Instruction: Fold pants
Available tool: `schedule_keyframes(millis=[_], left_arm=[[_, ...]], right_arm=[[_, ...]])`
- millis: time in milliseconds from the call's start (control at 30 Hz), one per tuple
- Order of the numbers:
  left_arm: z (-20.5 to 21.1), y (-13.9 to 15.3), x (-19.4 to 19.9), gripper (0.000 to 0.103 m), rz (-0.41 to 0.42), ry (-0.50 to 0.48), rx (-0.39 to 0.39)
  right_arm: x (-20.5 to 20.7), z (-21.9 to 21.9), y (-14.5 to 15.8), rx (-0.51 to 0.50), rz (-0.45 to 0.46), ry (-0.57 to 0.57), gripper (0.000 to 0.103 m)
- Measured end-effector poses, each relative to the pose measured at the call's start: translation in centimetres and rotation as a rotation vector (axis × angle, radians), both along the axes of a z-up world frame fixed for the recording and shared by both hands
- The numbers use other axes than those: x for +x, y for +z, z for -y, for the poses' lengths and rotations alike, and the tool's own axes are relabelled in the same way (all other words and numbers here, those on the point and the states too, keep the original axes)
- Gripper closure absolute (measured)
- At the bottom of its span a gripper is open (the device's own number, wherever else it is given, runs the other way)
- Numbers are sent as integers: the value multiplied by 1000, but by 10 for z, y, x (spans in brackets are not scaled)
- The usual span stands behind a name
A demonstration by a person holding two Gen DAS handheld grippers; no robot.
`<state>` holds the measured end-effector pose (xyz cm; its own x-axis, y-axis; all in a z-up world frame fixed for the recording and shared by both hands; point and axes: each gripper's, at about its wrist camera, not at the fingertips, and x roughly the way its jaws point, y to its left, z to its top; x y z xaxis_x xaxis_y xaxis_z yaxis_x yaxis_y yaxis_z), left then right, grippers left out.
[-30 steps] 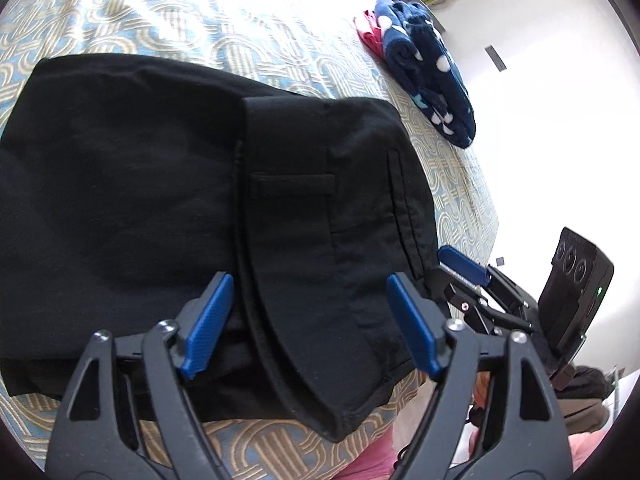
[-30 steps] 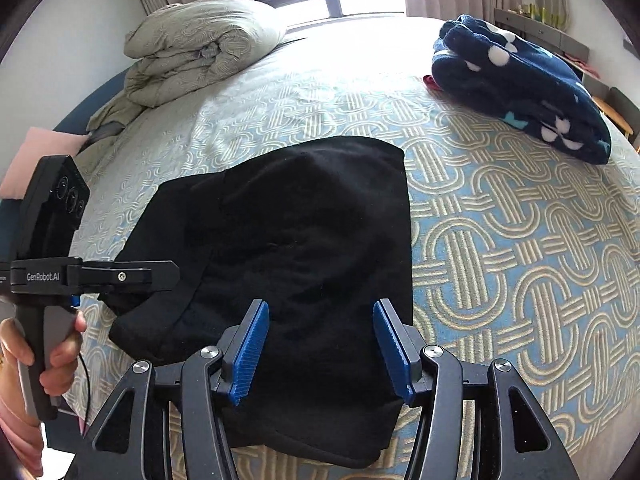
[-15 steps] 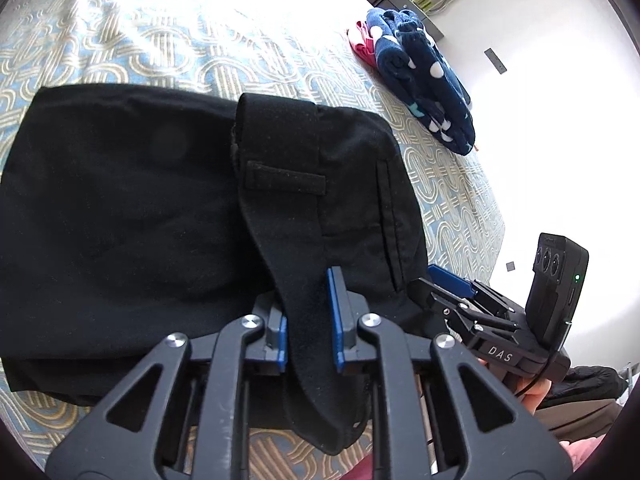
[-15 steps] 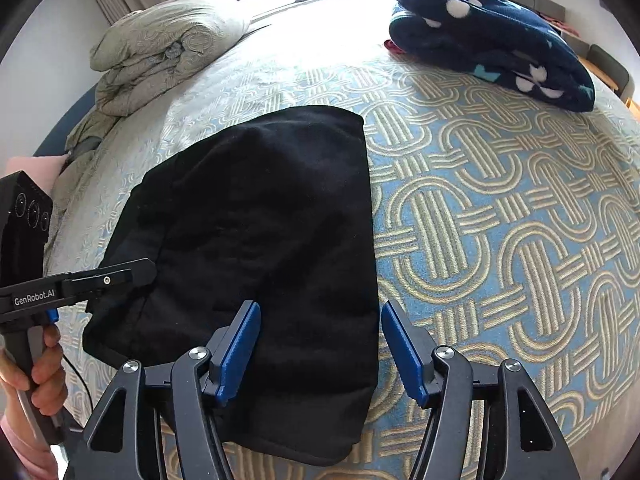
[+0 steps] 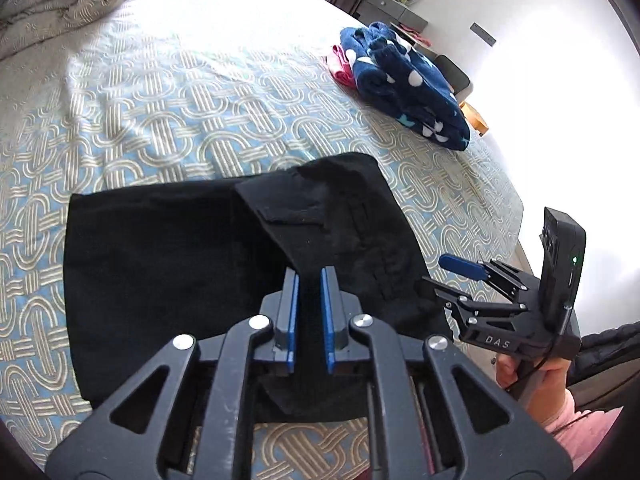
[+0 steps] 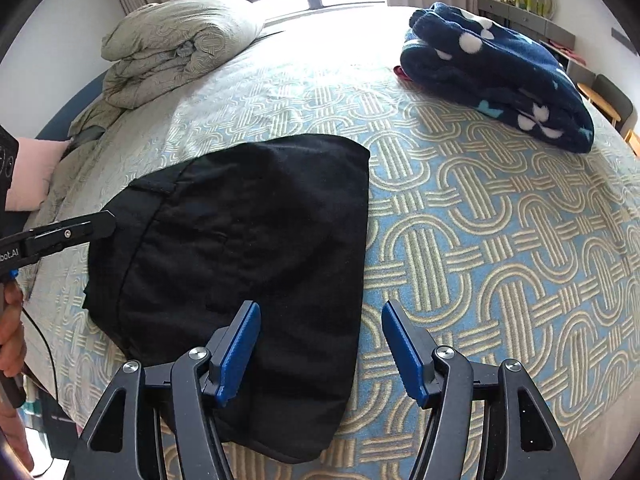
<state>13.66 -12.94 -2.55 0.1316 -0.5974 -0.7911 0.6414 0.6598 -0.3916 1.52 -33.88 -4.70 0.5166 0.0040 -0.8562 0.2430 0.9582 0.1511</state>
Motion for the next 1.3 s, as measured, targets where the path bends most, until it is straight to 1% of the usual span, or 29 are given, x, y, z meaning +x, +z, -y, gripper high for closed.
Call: schedule_keyframes(millis=[67,100,133,167,200,233,300,333,400,533,567,667,733,833,967,1033,1067,1133,1300], left_arm=[[-5,-11,4,89,-12,27,22],[-8,-18,7,81,-30,46,32],[-11,-27,11,64,-63,67,40],[-16,-38,15,53,-108,90,48],[-22,-50,20,35,-160,118,51],[-26,-57,20,32,-198,137,48],[-31,-72,20,32,-286,132,25],[-32,-75,19,31,-309,123,5],[-31,-76,18,30,-321,104,-39],[-23,-76,17,30,-387,52,-140],[-21,-74,17,30,-384,39,-146],[-14,-77,15,30,-342,23,-102],[-15,-78,14,30,-323,11,-110],[-17,-79,10,30,-301,-5,-116],[-18,-77,6,30,-261,-37,-131],[-18,-78,7,30,-263,-47,-149],[-15,-78,8,30,-274,-48,-159],[-14,-79,11,30,-309,-57,-195],[-16,-83,15,34,-326,-70,-208]], right_arm=[[3,-1,-2,0,-6,0,38],[3,-1,-4,6,-12,-3,38],[3,0,-5,13,-15,-3,38],[2,0,-6,21,-19,-1,38],[1,-1,-7,26,-24,4,38],[0,-2,-9,22,-31,11,38],[4,-4,-10,8,-38,17,38],[3,-3,-11,3,-43,16,38],[3,0,-12,18,-47,4,38],[5,2,-9,28,-47,-5,38],[6,2,-8,22,-47,-1,38],[6,-1,-8,-7,-53,14,38],[9,-2,-8,-18,-64,23,38],[12,-2,-9,-8,-71,17,38],[10,-2,-8,-13,-29,-11,38],[9,-2,-7,-45,-1,-51,38],[9,-2,-8,-47,-3,-61,38],[14,-1,-12,-15,-30,-62,39],[21,4,-13,23,-66,-84,39]])
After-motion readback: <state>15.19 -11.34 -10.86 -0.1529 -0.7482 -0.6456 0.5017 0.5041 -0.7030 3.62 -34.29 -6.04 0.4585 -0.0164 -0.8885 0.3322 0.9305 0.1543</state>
